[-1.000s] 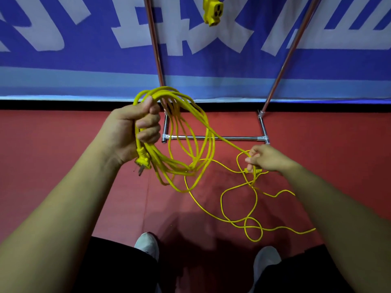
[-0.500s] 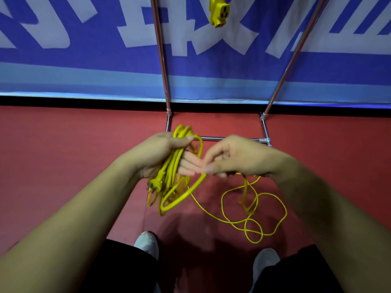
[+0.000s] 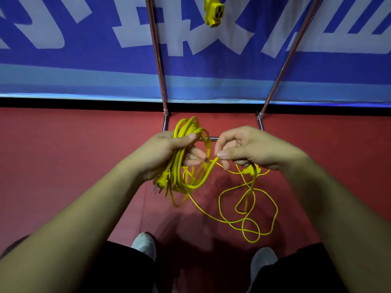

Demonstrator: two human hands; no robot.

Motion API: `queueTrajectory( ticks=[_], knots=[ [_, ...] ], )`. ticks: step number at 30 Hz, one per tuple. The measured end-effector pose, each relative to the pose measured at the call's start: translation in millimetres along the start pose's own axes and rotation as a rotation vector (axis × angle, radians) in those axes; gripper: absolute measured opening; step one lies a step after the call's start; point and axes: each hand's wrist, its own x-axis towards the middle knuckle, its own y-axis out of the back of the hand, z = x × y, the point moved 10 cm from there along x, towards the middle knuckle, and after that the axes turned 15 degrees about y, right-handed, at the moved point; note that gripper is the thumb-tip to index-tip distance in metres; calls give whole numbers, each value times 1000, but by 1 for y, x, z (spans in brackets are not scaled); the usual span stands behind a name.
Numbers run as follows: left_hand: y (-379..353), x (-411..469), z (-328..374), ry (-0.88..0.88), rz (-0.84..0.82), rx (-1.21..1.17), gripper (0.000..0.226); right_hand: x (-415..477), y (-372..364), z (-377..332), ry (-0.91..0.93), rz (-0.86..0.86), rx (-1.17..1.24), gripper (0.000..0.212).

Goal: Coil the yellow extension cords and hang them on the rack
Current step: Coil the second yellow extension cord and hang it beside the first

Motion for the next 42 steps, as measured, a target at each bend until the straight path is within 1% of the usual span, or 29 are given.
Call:
queueTrajectory(
  ticks=[2, 5, 7, 9, 10, 12, 14, 16, 18, 20, 21, 23, 24, 26, 28, 29, 31, 33, 35, 36, 39, 41, 42],
  knots=[
    [-7, 2, -4, -12, -1, 28, 26, 3, -10, -6, 10, -1, 97, 1],
    [-20, -1, -6, -9, -64, 110, 29, 11, -2, -15, 84, 160, 251, 2],
    [-21, -5, -3, 7, -70, 117, 30, 14, 9, -17, 134, 284, 289, 5],
    [-18, -7, 3, -8, -78, 91, 27, 14, 15, -19, 172, 323, 264, 7],
    [-17, -7, 6, -13, -86, 63, 23, 14, 16, -20, 184, 311, 221, 6],
    [-10, -5, 8, -9, -89, -17, 18, 12, 17, -19, 180, 230, 35, 4],
    [-7, -5, 9, 9, -99, -70, 20, 7, 20, -16, 155, 163, -156, 13],
    [-4, -4, 7, 24, -87, -33, 25, 1, 28, -20, 164, 161, -282, 16],
    [-3, -3, 0, 72, -74, 21, 23, -3, 29, -27, 160, 123, -405, 13],
    [-3, -3, -6, 105, -77, 61, 24, -7, 24, -23, 87, 8, -486, 11],
    [1, -1, -8, 110, -53, 96, 25, -10, 23, -16, 27, -52, -505, 10],
    [15, -1, -4, 81, 44, 167, 27, -19, 30, 11, -153, -122, -511, 8],
    [22, -2, 2, 52, 75, 184, 26, -25, 38, 28, -265, -110, -513, 7],
    [30, -4, 10, 23, 35, 139, 26, -37, 62, 57, -457, 18, -545, 9],
    [32, -5, 12, 41, -59, 96, 30, -43, 89, 75, -535, 257, -513, 16],
    [32, -7, 12, 53, -93, 125, 31, -44, 98, 80, -529, 381, -448, 18],
    [31, -12, 11, 60, -120, 287, 34, -40, 110, 81, -445, 580, -338, 19],
    [23, -18, 9, 57, -132, 517, 41, -34, 117, 68, -293, 701, -323, 19],
    [12, -22, 2, 77, -179, 707, 43, -29, 119, 46, -126, 773, -318, 12],
    [7, -24, -3, 92, -203, 781, 43, -27, 119, 36, -58, 782, -317, 8],
    [-3, -23, -14, 119, -191, 951, 39, -20, 115, 16, 65, 732, -359, 12],
    [-9, -20, -17, 87, -172, 1020, 39, -15, 108, 4, 119, 687, -359, 13],
    [-14, -18, -17, 51, -165, 1057, 38, -11, 100, -2, 141, 636, -355, 13]
  ],
)
